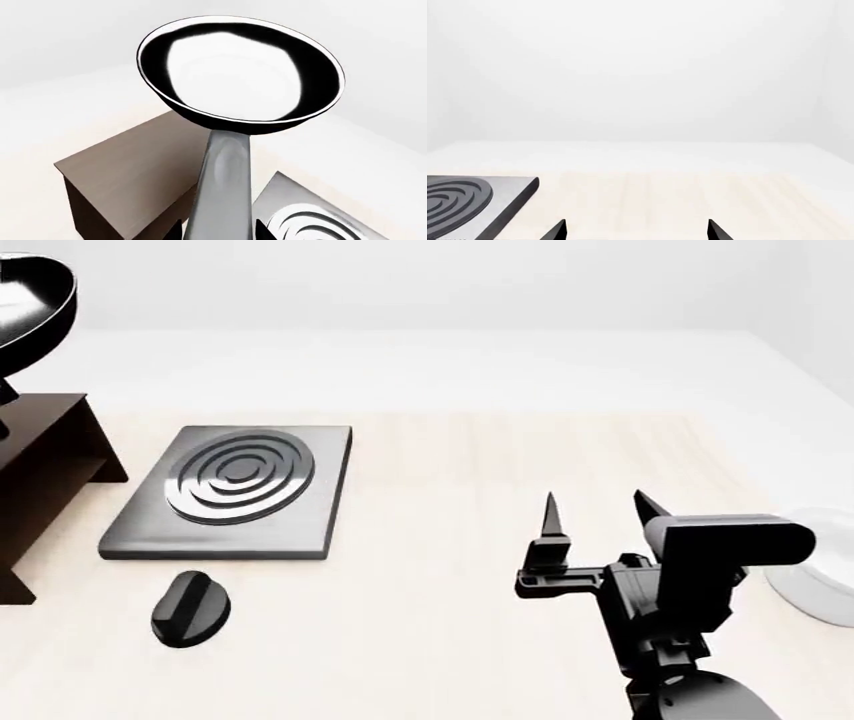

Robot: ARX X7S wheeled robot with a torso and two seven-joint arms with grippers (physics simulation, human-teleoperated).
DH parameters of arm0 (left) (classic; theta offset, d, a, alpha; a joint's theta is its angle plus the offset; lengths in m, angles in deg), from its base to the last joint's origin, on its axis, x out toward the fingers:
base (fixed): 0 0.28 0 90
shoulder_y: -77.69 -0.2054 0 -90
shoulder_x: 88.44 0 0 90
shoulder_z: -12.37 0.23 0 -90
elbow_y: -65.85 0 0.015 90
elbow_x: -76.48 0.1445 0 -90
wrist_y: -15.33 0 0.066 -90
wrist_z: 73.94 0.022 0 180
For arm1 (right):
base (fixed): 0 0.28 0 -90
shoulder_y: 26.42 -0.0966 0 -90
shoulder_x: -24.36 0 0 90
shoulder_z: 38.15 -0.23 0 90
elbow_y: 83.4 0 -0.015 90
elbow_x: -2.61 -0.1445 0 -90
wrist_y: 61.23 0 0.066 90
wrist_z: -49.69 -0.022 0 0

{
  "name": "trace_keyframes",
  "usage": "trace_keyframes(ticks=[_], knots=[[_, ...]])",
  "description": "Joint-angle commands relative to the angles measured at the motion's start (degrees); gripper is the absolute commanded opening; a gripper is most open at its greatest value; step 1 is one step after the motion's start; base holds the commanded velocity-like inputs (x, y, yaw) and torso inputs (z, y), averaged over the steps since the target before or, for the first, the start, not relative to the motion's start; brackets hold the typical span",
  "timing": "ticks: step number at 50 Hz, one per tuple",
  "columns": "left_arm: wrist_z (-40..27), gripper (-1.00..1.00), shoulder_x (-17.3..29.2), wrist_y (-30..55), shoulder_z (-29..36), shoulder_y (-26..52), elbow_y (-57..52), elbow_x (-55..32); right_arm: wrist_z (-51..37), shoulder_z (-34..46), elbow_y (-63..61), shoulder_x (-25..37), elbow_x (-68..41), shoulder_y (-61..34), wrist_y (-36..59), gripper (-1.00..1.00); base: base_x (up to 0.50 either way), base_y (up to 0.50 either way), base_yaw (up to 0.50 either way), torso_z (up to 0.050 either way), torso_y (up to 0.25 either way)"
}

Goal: Put the frying pan on top of the cabinet.

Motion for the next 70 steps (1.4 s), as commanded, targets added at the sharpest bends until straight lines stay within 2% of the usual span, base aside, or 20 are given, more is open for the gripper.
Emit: trace_keyframes(ticks=[1,14,26,50,67,68,69,70], knots=[[8.0,-1.00,-0.5,-6.3,-0.7,0.0,5.1,5.3,-0.3,0.5,0.1,0.1,-0.1,-0.1,0.0,1.00,0.00,0.00,0.00,0.000,0.000],[9.1,-1.00,-2.4,-11.3,-1.4,-1.4,10.4,8.2,-0.6,0.5,0.1,0.3,-0.4,0.2,-0.4,1.00,0.00,0.00,0.00,0.001,0.002],[5.3,-1.00,-2.4,-15.3,-4.8,-4.4,11.9,8.9,-0.9,0.6,0.0,0.6,-0.8,0.2,-0.4,1.00,0.00,0.00,0.00,0.001,0.002],[8.6,-1.00,-3.2,-13.8,-3.2,-4.9,15.4,8.9,-1.5,1.0,0.0,0.9,-1.2,0.1,-0.6,1.00,0.00,0.00,0.00,0.000,0.002],[7.2,-1.00,-3.2,-12.5,-3.0,-5.2,15.6,8.6,-1.9,1.2,-0.3,1.3,-1.6,0.1,-0.6,1.00,0.00,0.00,0.00,0.000,0.000],[7.8,1.00,-3.0,-11.9,-2.2,-4.8,15.2,9.0,-1.9,1.3,-0.3,1.3,-1.6,0.0,-0.6,1.00,0.00,0.00,0.00,0.000,0.000],[5.3,1.00,-2.7,-11.9,-1.6,-4.6,13.6,10.2,-2.0,1.3,-0.2,1.3,-1.6,0.0,-0.6,1.00,0.00,0.00,0.00,0.000,0.000],[5.9,1.00,-2.6,-11.9,-1.4,-4.5,12.4,10.3,-2.0,1.3,-0.2,1.3,-1.6,0.0,-0.6,1.00,0.00,0.00,0.00,0.000,0.000]])
